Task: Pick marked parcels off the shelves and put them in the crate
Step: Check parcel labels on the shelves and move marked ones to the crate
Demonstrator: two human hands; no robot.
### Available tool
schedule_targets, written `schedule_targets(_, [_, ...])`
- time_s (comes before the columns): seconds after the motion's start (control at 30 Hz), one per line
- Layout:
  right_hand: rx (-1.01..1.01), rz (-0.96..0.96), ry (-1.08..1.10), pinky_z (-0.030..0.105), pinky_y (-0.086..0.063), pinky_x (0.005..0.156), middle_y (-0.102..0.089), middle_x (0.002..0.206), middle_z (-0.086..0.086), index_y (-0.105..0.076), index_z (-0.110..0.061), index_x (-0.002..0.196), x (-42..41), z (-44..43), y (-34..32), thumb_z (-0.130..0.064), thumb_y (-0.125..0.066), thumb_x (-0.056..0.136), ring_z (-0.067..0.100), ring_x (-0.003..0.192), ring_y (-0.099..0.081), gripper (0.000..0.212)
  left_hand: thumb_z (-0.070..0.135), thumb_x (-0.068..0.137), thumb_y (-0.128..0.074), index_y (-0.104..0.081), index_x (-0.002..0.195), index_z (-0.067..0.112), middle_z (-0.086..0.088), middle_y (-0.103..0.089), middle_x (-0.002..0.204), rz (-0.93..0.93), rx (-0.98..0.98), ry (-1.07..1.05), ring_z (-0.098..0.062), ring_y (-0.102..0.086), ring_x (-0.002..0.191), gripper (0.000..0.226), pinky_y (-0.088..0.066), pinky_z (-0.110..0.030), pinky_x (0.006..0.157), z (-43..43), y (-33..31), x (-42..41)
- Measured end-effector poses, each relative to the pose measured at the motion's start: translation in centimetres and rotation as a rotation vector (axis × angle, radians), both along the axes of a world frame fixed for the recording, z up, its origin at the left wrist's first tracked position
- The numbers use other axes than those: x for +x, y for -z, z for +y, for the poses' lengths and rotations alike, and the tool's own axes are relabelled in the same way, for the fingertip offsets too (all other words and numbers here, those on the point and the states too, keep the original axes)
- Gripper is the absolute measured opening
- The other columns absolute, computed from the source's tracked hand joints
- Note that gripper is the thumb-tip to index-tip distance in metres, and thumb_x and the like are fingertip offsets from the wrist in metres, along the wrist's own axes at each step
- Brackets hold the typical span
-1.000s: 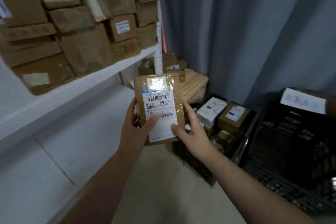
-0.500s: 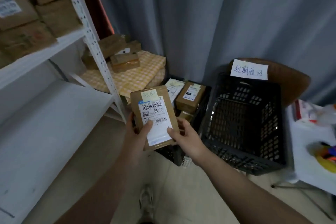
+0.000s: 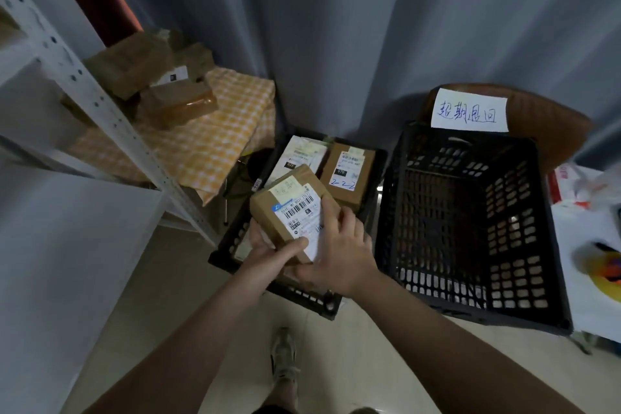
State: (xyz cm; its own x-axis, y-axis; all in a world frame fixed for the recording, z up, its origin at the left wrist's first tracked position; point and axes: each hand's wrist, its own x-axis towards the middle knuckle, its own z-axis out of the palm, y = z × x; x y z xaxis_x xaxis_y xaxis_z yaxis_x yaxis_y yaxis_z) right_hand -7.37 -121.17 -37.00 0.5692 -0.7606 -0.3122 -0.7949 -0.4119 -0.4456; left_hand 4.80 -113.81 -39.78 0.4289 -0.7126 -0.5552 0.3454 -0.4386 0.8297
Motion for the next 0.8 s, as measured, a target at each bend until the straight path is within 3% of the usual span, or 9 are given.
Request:
schedule_targets(0.07, [0.026, 0.030, -0.008, 0.053, -0.019, 0.113, -0.008, 0.151, 0.014, 0.016, -0.034, 0.144, 1.3, -1.9, 1.6, -0.062, -0.070, 0.059, 0.036, 0.138, -0.013, 0.125, 0.017, 0.083, -0.071, -0.009, 0.142, 0.040, 0.006, -0.060, 0.117, -0.021, 0.008, -0.010, -0.007, -0.059, 0.098, 0.088, -0.049, -0.021, 0.075, -1.4, 1.3, 2.1])
schedule_targets(0.17, [-0.026, 0.090, -0.107, 0.053, -0.011, 0.115, -0.009, 0.150, 0.015, 0.015, -0.034, 0.145, 2.4, -4.8, 4.8, -0.061, -0.070, 0.063, 0.036, 0.139, -0.012, 0.121, 0.028, 0.079, -0.076, -0.020, 0.146, 0.029, 0.000, -0.054, 0.131, -0.184, 0.076, 0.012, -0.014, -0.056, 0.112, 0.088, -0.048, -0.030, 0.091, -3.6, 3.9, 5.6])
schedule_targets(0.27, [-0.048, 0.145, -0.185, 0.052, 0.006, 0.116, -0.002, 0.153, 0.018, 0.014, -0.038, 0.145, 3.0, -7.2, 8.8, -0.057, -0.074, 0.064, 0.036, 0.144, 0.002, 0.121, 0.017, 0.084, -0.071, -0.048, 0.123, 0.019, 0.006, -0.060, 0.106, -0.323, 0.102, 0.162, -0.020, -0.059, 0.107, 0.046, -0.048, -0.019, 0.077, -6.3, 6.9, 8.0])
schedule_targets(0.4, [-0.039, 0.213, -0.238, 0.053, 0.012, 0.115, 0.009, 0.156, 0.019, 0.013, -0.040, 0.146, 4.1, -9.8, 13.9, -0.047, -0.077, 0.066, 0.036, 0.144, 0.015, 0.120, 0.022, 0.092, -0.061, -0.054, 0.113, 0.028, 0.011, -0.062, 0.100, -0.389, 0.135, 0.244, -0.016, -0.060, 0.101, 0.024, -0.050, -0.030, 0.085, -8.6, 11.6, 8.8])
schedule_targets(0.5, [-0.011, 0.268, -0.288, 0.056, 0.007, 0.116, 0.011, 0.156, 0.020, 0.007, -0.039, 0.147, 4.5, -11.1, 16.8, -0.043, -0.076, 0.071, 0.037, 0.144, 0.016, 0.113, 0.025, 0.097, -0.050, -0.057, 0.121, 0.024, 0.009, -0.058, 0.102, -0.468, 0.200, 0.280, -0.015, -0.054, 0.099, 0.024, -0.043, -0.028, 0.082, -9.3, 15.0, 9.1])
schedule_targets(0.63, [-0.050, 0.395, -0.389, 0.056, 0.006, 0.116, 0.010, 0.156, 0.022, 0.007, -0.040, 0.147, 4.0, -12.1, 20.1, -0.050, -0.075, 0.071, 0.038, 0.144, 0.011, 0.113, 0.018, 0.096, -0.052, -0.059, 0.121, 0.015, -0.003, -0.064, 0.114, -0.510, 0.250, 0.307, -0.020, -0.058, 0.106, 0.026, -0.048, -0.038, 0.093, -9.8, 18.4, 9.1])
schedule_targets(0.73, [-0.075, 0.434, -0.365, 0.058, 0.003, 0.116, 0.009, 0.155, 0.022, 0.009, -0.041, 0.146, 3.5, -12.7, 21.7, -0.056, -0.071, 0.072, 0.039, 0.144, 0.010, 0.110, 0.015, 0.096, -0.052, -0.058, 0.118, 0.014, 0.005, -0.061, 0.106, -0.508, 0.227, 0.368, -0.011, -0.057, 0.100, 0.023, -0.045, -0.020, 0.082, -10.4, 19.7, 8.6])
schedule_targets(0.8, [-0.075, 0.457, -0.327, 0.056, 0.001, 0.117, 0.007, 0.155, 0.023, 0.009, -0.041, 0.146, 3.1, -13.0, 22.2, -0.057, -0.068, 0.073, 0.040, 0.144, 0.007, 0.107, 0.014, 0.096, -0.052, -0.057, 0.119, 0.012, 0.003, -0.061, 0.108, -0.531, 0.199, 0.397, -0.009, -0.055, 0.098, 0.024, -0.042, -0.018, 0.080, -10.7, 20.3, 8.5])
